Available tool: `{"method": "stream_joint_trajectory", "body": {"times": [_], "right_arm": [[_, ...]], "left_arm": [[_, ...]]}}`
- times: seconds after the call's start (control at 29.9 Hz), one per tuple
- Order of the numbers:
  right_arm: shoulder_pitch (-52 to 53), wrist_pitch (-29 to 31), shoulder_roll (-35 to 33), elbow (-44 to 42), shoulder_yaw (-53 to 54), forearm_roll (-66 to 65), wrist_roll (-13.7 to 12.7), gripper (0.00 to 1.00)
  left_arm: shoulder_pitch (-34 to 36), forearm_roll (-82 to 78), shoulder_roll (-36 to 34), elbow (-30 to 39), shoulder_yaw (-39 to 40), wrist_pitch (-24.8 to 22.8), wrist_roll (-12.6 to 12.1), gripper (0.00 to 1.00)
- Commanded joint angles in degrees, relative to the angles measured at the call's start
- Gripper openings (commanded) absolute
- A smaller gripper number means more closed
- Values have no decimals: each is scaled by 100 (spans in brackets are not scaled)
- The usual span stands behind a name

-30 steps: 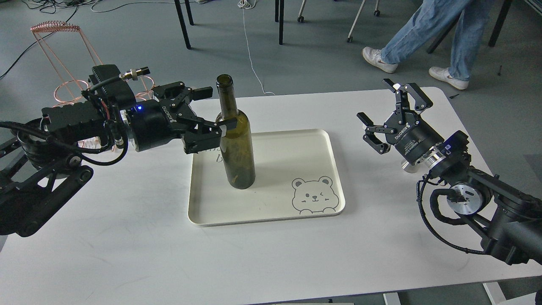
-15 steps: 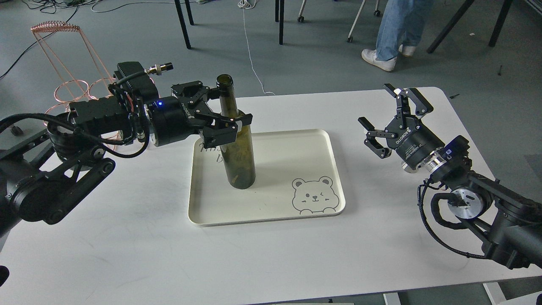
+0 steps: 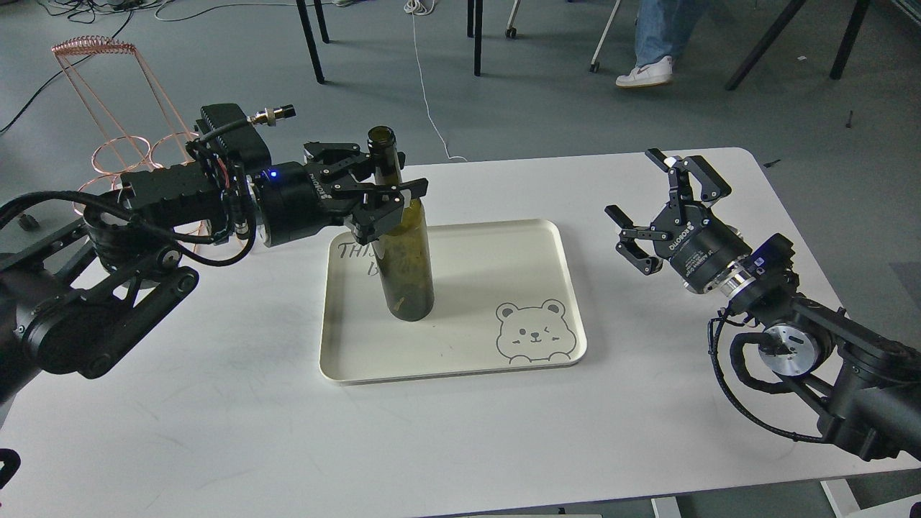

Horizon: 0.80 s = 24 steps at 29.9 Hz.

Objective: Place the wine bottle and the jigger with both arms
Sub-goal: 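Lift the bottle with the left gripper and carry it over the rack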

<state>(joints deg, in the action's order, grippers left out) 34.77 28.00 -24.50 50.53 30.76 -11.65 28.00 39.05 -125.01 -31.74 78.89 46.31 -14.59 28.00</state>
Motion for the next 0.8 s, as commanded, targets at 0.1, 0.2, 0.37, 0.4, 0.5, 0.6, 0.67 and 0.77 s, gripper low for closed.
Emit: {"method": "stream_joint_trajectory", "body": {"times": [0.1,0.2,0.37,0.4,0.5,0.6,0.67,0.77], "right_arm": [[-5,0,24,-9,0,-101,0,99],[-5,0,33,-9,0,-101,0,99],[-5,0,33,-9,0,-101,0,99],[-5,0,33,-9,0,-101,0,99],[-5,0,33,-9,0,-101,0,99],[-5,0,33,-9,0,-101,0,99],[-5,0,33,-9,-8,-101,0,99],[-5,0,42,-9,-8,-101,0,99]], "left_arm": [[24,1,10,3,9,35,0,13],[41,1,10,47,9,44,0,10],[330,177,-87,100,36,18,0,10],[436,317,-148,100,45,-9,0,10],[971,1072,-569,74,10,-97,0,11],[1438,1758,-982,4,1,-307,0,11],[1631,2023,-1289,-198,1,-343,0,11],[1781,2121,-1668,-637,1,-326,0,11]]}}
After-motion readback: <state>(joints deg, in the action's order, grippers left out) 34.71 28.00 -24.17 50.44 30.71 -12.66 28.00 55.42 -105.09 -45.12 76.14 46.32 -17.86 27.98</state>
